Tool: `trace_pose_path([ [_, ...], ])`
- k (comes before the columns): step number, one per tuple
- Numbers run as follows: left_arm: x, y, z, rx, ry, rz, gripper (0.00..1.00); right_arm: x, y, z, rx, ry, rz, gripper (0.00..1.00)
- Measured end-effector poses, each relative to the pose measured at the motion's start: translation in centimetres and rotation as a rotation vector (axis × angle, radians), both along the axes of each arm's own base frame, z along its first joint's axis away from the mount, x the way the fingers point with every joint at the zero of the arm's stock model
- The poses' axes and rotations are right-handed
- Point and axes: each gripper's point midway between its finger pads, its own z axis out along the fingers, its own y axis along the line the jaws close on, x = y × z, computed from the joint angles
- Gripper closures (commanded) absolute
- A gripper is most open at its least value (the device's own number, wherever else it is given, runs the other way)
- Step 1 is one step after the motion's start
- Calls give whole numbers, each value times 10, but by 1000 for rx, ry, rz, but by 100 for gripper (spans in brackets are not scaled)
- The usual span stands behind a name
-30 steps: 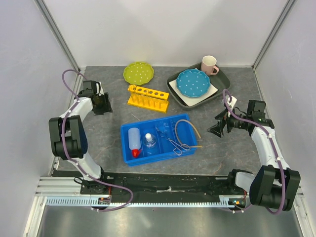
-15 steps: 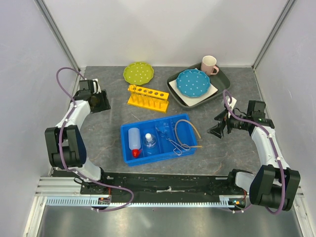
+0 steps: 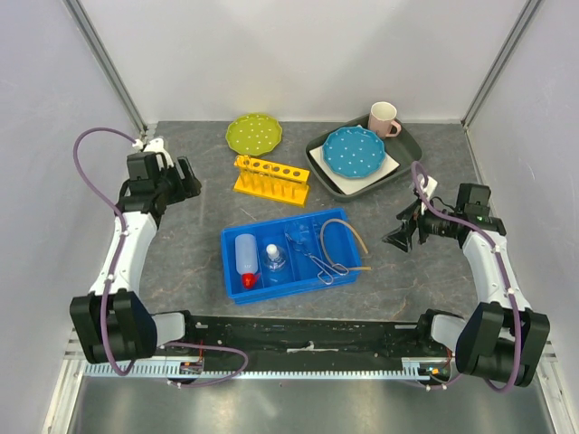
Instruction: Organize the chemistry lab equipment
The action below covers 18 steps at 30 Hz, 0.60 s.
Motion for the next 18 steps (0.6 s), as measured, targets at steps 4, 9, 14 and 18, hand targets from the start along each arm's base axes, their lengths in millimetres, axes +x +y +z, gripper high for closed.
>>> trace_pose_path([
  [4, -4, -16, 22, -63, -65, -51, 14, 9, -9, 12, -49, -11, -43, 2],
  [9, -17, -41, 55, -155, -153, -145, 12, 36, -29, 58, -137, -96, -153, 2],
  [14, -34, -53, 91, -180, -256, -201, 6, 57, -46, 116, -150, -170, -285, 2],
  [18, -47, -58, 118, -183, -331, -218, 2, 71, -67, 154, -133, -176, -483, 2],
])
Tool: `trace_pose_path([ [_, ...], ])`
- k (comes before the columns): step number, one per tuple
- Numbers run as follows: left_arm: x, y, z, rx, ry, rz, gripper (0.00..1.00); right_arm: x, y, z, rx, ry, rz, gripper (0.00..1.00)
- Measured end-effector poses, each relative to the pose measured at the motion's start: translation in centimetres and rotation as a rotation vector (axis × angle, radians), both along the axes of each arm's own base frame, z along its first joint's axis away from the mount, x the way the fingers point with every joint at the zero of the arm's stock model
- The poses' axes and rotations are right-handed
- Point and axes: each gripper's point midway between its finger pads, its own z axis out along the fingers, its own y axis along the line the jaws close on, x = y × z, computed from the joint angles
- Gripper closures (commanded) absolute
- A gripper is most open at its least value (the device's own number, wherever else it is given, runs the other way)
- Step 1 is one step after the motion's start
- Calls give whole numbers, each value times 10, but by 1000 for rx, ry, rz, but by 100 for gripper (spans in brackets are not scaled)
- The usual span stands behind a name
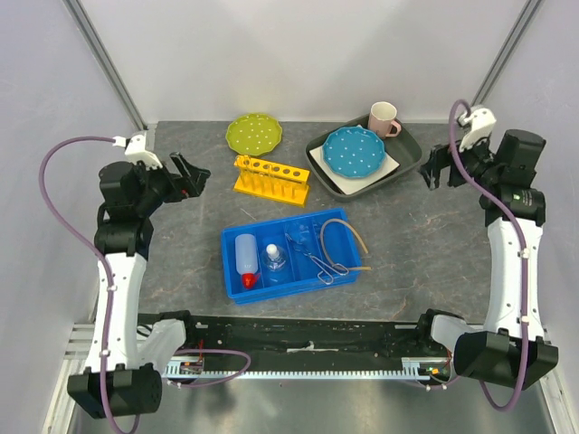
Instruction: Organize the chemistry lab equipment
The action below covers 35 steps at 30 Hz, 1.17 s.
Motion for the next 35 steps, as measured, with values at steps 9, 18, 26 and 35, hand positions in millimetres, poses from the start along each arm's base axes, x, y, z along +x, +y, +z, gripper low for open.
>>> trace_pose_path([
  [9, -25, -12, 54, -54, -129, -34, 0, 9, -48, 53, 90, -68, -409, 2],
  [18, -39, -18, 91, -57, -187, -57, 0, -7, -75, 75, 122, -129, -625, 2],
  [26, -62, -19, 115, -48, -247, -55, 0, -22, -77, 88, 117, -171, -655, 2],
  [35, -77, -17, 125, -41, -270, -34, 0, -27, -75, 86, 121, -158, -656, 2],
])
